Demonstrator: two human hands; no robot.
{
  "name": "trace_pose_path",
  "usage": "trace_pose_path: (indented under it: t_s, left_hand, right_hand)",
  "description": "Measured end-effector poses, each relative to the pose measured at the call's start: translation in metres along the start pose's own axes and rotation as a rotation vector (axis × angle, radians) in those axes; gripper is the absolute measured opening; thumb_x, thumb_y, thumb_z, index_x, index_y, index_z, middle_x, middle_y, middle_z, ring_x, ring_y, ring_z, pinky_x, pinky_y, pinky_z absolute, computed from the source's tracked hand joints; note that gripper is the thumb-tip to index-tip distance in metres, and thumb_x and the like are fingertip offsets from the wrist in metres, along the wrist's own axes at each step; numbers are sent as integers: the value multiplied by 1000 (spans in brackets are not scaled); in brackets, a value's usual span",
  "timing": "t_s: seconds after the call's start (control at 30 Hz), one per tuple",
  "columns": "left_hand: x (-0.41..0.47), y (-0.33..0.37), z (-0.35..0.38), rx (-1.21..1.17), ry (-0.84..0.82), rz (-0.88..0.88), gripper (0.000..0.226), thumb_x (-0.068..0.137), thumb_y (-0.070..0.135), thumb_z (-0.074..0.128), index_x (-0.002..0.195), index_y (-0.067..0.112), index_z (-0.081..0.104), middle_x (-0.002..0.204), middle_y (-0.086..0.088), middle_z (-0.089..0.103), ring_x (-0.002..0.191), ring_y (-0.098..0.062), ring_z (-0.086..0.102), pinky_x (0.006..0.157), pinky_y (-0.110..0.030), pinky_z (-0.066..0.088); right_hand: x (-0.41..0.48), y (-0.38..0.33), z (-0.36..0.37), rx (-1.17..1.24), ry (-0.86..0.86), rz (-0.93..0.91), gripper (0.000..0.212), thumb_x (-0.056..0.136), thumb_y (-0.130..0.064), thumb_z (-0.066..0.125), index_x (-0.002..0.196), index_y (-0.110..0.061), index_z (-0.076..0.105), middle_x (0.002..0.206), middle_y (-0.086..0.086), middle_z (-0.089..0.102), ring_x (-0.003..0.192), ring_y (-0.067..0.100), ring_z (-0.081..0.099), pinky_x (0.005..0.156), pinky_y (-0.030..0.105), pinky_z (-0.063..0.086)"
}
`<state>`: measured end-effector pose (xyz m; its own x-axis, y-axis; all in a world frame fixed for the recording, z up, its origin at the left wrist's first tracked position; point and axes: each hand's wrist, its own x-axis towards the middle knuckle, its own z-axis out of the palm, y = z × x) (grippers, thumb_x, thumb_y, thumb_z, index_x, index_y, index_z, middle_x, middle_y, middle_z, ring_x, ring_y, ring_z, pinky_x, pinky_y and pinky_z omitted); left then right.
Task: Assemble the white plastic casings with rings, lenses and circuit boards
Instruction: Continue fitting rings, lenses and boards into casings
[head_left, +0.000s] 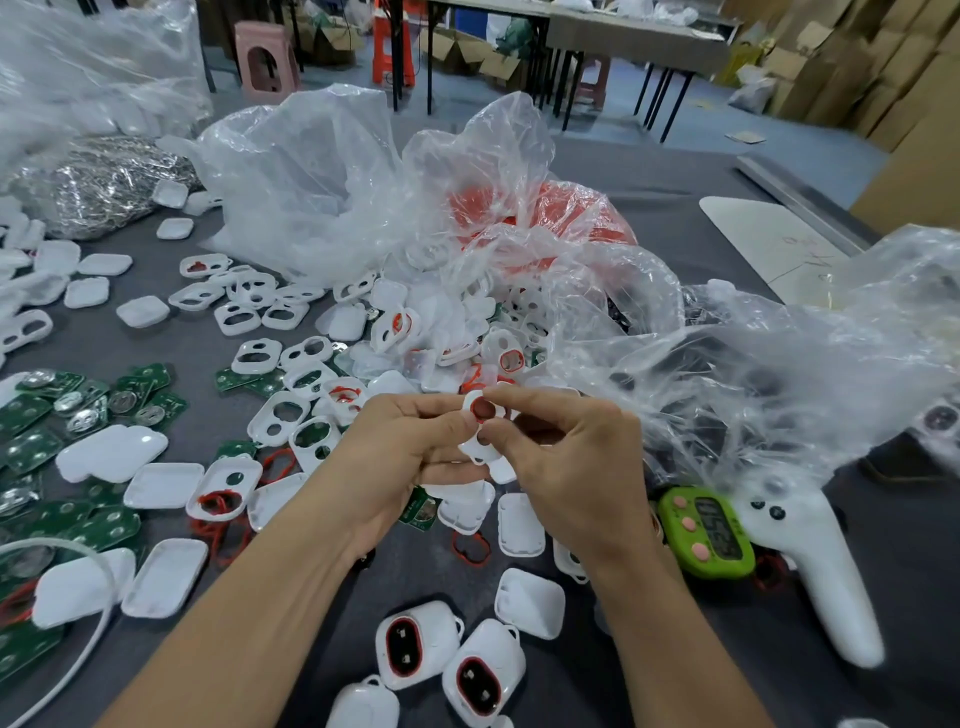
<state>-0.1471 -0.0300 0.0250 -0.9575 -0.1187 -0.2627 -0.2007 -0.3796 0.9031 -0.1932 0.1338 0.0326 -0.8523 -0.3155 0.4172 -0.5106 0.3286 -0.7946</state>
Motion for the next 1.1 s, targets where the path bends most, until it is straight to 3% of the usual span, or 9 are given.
trace_pose_path:
  t_s: [0.13,0.27,0.4,0.53,0.63,0.73,0.8,0.97,1.1]
  left_hand:
    - [1,-2,4,-1,63,28,10,82,9,73,85,10,83,67,-3,69,48,-8,56,61,-27,62]
    - [0,-3,5,93,87,76,23,92,-1,66,85,12,84,79,-10,77,60,-13,69,61,-25,61]
    - [-1,-1,3,115,62,69,17,92,0,68,92,7,83,88,-16,78,71,-18,74,63,-25,61]
    - [-3,-1,3,133,64,65,18,91,-3,67,92,6,82,82,-15,76,69,-17,73,63,-26,61]
    - [-3,-1,6,108,63,56,18,91,-1,68,89,9,83,86,-17,78,69,-17,73,63,-25,60]
    - [-4,-2,7,141,53,61,15,92,2,70,94,10,83,84,-14,77,63,-14,70,63,-24,60]
    - [-5,-2,8,145,54,59,16,92,2,69,94,10,83,81,-12,77,59,-12,68,63,-24,60]
    - [-6,1,13,36,86,6,18,92,5,67,84,9,83,85,-17,78,68,-20,75,59,-25,59]
    - [-7,1,14,17,101,4,24,92,5,66,75,10,82,77,-15,76,63,-18,73,57,-25,58]
  right_hand:
    - [-3,0,9,-86,112,-116,23,76,-12,86,94,-27,83,105,-18,76,95,-4,70,83,19,56]
    - [-1,5,9,-105,57,-102,15,78,-12,84,87,-25,82,102,-13,77,98,2,70,84,33,59]
    - [0,6,7,-30,10,-55,10,78,-14,78,79,-24,80,93,-16,76,97,-2,70,84,28,57]
    - [2,6,3,11,-13,-40,15,81,-20,75,93,-29,74,93,-19,75,84,2,72,74,32,59]
    - [2,5,2,17,-19,-41,23,76,-17,78,94,-32,75,91,-27,74,91,-5,71,80,23,59]
    - [3,4,1,32,-25,-16,31,76,-9,82,93,-34,75,81,-37,69,82,-6,71,73,13,56]
    - [4,5,0,19,-19,-22,29,75,-4,82,88,-30,77,79,-36,69,78,-4,71,70,13,56]
    - [5,3,-3,37,-38,-14,25,74,0,82,80,-24,80,76,-38,68,79,-8,71,71,8,53]
    - [5,2,-6,57,-58,26,21,75,0,83,75,-21,82,76,-33,71,82,-6,72,74,10,55]
